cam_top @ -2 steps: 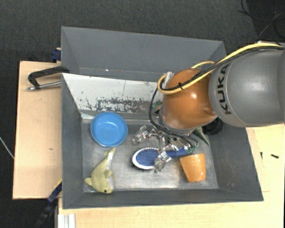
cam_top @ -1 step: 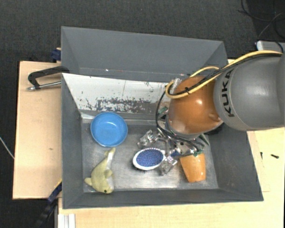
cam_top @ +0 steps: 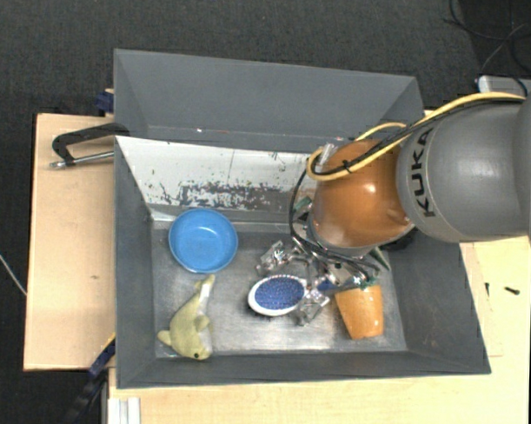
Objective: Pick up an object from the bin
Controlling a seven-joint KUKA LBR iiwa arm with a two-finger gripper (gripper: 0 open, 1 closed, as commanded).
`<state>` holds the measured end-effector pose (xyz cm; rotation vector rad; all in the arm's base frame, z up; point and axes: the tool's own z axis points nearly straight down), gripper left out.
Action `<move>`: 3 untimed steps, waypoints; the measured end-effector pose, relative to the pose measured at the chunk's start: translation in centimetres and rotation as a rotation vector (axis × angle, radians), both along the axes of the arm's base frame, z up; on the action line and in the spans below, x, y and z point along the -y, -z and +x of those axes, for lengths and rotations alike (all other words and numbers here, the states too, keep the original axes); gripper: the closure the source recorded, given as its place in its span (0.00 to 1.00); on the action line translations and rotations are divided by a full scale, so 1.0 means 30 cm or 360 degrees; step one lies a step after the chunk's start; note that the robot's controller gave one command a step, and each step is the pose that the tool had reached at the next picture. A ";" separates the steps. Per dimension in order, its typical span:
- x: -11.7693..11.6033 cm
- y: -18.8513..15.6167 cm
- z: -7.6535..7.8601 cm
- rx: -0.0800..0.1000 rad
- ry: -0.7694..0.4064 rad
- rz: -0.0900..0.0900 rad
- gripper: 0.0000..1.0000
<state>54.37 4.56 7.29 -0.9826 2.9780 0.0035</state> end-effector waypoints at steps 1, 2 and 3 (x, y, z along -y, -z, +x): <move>-0.001 -0.003 0.004 0.0006 0.0000 0.0001 1.00; -0.006 -0.126 0.010 0.0005 0.0002 -0.0002 1.00; -0.010 -0.282 0.017 0.0008 0.0004 -0.0002 1.00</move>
Offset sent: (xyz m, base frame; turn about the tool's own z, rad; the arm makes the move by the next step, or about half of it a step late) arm 0.0000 0.0000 0.0000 0.0000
